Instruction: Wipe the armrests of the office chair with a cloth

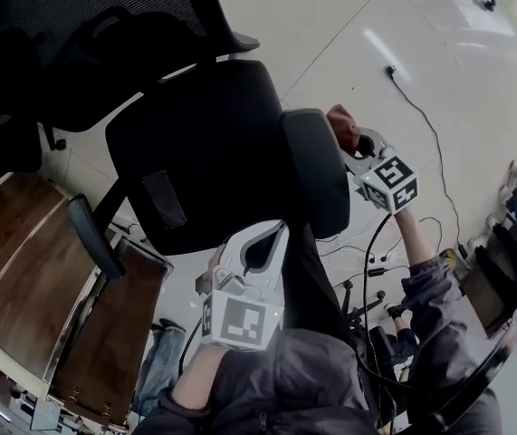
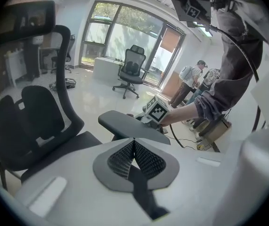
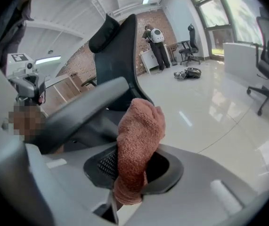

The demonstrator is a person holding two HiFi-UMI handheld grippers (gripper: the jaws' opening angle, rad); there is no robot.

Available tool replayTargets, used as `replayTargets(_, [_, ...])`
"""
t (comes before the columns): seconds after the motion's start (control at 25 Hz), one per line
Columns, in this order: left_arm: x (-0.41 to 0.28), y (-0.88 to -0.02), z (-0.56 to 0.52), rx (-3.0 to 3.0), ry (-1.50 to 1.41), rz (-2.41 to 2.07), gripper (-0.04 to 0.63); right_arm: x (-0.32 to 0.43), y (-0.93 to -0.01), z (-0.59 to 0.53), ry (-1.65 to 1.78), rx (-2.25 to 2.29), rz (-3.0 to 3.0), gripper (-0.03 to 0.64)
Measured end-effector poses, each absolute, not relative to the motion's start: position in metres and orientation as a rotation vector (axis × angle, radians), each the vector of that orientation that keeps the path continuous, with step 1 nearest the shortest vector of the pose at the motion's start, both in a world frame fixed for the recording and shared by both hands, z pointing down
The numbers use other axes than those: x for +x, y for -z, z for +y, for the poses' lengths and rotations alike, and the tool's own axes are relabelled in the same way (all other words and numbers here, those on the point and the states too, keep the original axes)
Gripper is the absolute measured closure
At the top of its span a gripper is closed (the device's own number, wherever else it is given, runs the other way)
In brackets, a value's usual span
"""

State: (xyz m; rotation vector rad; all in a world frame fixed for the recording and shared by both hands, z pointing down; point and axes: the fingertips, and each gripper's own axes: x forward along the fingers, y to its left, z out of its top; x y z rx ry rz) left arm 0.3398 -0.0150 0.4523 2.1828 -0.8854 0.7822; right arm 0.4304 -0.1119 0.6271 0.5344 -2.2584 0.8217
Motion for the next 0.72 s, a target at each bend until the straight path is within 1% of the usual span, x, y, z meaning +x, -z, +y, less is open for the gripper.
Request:
replayTargets(0.16, [0.334, -0.445, -0.004, 2.191, -0.789, -0.895, 0.58, 0.434, -0.603, -0.105, -0.8, 0.559, -2.291, 0.523])
replayTargets(0.28, [0.331, -0.445, 0.005, 2.182, -0.799, -0.898, 0.58, 0.435, -0.609, -0.098, -0.811, 0.562, -2.28, 0.525])
replayTargets(0.72, [0.338, -0.48, 0.005, 2.101, -0.831, -0.868, 0.58, 0.432, -0.744, -0.102, -0.974, 0.547, -2.111, 0.525])
